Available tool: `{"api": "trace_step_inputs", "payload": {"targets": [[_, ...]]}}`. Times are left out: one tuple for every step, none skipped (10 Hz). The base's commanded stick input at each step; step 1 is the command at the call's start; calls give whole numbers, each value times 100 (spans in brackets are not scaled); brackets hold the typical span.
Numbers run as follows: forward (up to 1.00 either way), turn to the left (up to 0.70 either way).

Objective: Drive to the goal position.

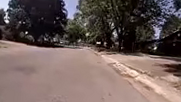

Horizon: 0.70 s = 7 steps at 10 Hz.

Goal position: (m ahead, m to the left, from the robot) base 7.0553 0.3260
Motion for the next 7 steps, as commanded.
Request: {"api": "trace_step_inputs", "payload": {"targets": [[50,0],[50,0],[50,0],[50,0],[50,0],[50,0],[50,0]]}}
